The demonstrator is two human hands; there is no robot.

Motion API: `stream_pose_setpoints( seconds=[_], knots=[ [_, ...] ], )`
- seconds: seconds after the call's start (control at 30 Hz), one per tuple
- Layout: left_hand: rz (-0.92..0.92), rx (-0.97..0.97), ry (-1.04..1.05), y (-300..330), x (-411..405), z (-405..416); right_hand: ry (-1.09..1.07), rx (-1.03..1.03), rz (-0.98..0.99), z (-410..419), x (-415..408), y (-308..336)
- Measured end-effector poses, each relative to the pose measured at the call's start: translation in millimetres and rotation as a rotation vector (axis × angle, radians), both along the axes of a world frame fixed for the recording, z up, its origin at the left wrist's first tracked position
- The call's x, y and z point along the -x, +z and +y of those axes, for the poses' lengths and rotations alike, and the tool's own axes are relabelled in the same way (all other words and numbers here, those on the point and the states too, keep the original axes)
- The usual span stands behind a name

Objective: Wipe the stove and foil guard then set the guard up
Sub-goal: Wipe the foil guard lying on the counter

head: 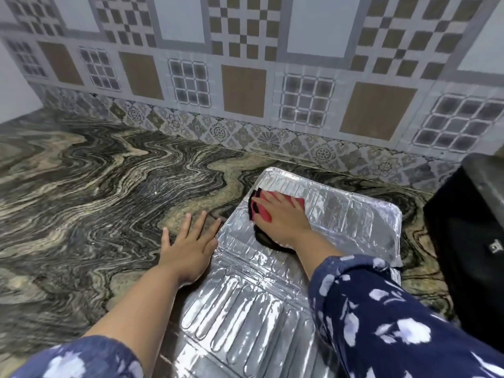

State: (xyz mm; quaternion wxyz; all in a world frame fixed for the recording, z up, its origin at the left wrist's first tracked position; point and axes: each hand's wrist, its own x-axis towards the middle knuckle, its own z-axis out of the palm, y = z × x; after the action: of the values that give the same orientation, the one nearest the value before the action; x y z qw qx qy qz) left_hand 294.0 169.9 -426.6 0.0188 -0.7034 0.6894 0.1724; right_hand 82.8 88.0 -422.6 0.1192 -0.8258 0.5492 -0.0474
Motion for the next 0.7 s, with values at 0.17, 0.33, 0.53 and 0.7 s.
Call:
stream_pose_setpoints(
  seconds=[0.17,0.33,0.53,0.7],
  knots=[
    [0.008,-0.009,0.010,2,3,2,-0.041,0.028,0.025,26,30,-4],
    [0.001,0.010,0.013,1,2,2,-0.274,0.001,0.060,1,17,-5],
    [-0.013,0.025,0.006,-1,2,2,-0.169,0.022,0.056,1,-19,-5],
    [-0.002,0.021,0.011,0,2,1,0.004,0.046,0.021,49,-24,-4]
  ],
)
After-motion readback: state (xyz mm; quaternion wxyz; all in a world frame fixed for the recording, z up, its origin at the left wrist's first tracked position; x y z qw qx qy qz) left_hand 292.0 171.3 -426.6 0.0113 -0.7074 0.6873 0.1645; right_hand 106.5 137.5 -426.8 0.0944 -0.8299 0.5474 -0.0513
